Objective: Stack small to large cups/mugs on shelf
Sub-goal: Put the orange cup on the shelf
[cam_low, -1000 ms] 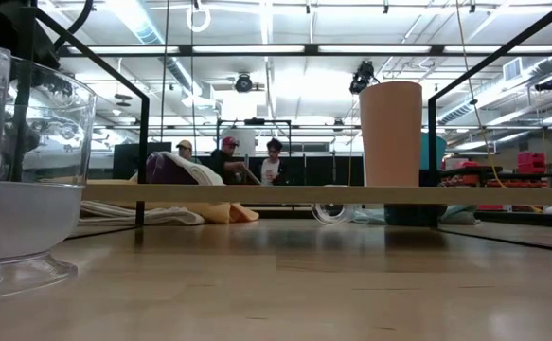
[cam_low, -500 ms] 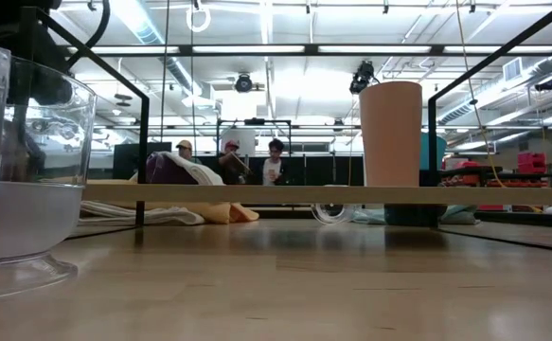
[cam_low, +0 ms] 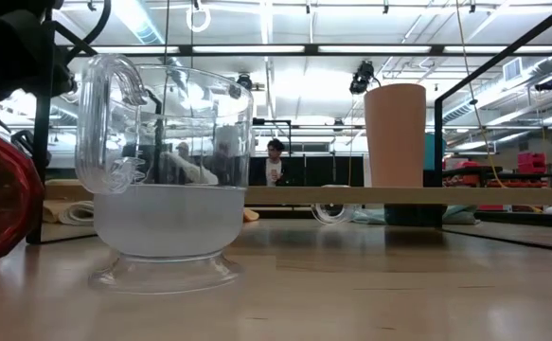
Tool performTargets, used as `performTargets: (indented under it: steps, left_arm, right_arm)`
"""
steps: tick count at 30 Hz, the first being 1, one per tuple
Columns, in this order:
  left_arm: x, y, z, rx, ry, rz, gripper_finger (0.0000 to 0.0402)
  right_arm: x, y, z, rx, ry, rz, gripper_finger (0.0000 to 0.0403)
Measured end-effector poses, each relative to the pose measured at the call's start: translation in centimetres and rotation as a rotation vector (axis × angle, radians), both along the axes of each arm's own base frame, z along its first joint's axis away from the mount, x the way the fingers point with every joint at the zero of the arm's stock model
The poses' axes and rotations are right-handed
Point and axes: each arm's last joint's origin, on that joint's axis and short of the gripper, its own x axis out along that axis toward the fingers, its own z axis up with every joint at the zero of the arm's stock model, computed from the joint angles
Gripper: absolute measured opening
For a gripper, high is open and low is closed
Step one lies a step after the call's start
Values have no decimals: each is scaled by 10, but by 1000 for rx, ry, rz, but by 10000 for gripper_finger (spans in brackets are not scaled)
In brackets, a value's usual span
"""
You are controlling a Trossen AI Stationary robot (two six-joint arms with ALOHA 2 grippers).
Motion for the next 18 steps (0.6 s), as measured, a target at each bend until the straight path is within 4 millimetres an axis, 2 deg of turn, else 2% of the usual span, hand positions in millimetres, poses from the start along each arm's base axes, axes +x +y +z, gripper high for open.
performTargets:
  steps: [10,18]
  left_arm:
    - [-4,-4,1,-58,57,-48,12]
    - [-12,-13,12,-94,85,-78,12]
  right_arm:
    - [0,0,0,0,0,0,57]
    - [0,0,0,-6,0,5,57]
